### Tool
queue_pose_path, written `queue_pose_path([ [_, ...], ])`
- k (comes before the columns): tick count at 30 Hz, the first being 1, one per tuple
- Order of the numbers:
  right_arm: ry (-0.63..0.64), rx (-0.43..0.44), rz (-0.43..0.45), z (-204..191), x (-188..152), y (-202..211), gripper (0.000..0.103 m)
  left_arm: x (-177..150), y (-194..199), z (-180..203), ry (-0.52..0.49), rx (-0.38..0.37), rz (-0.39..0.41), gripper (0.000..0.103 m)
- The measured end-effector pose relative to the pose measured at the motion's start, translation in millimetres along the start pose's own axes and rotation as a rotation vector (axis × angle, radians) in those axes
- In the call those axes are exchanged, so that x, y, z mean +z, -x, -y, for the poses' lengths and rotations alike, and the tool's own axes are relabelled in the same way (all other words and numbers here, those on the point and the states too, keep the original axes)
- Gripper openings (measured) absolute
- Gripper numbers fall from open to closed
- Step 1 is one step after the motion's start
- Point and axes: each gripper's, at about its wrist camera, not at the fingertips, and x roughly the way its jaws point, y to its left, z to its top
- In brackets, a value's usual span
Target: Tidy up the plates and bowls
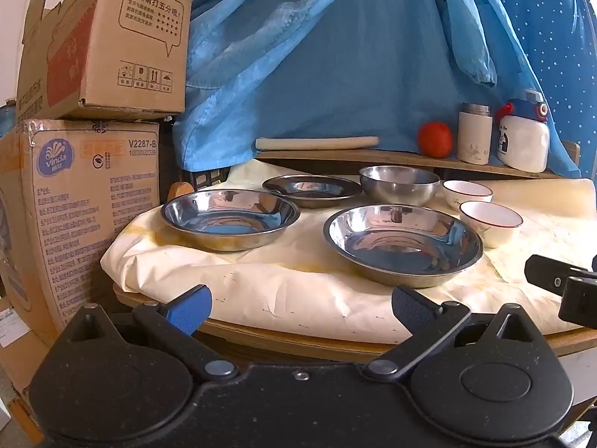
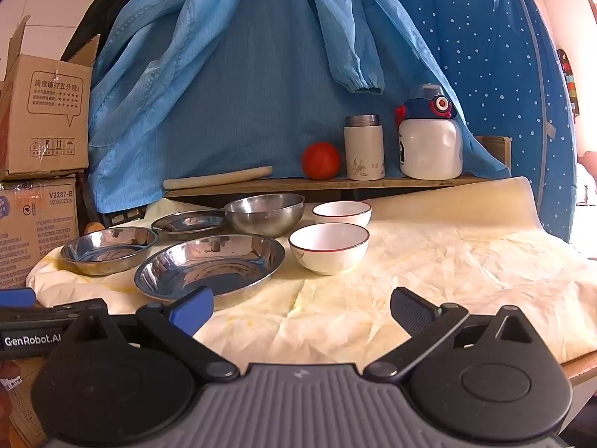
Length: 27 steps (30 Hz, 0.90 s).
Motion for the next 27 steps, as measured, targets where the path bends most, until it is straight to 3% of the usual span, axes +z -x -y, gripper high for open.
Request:
queue_pose_path([
  [27, 0.001, -0.001, 0.001, -0.2, -0.9, 0.1, 0.103, -2.9, -3.5, -3.2, -0.001, 0.001, -0.013, 0.102],
])
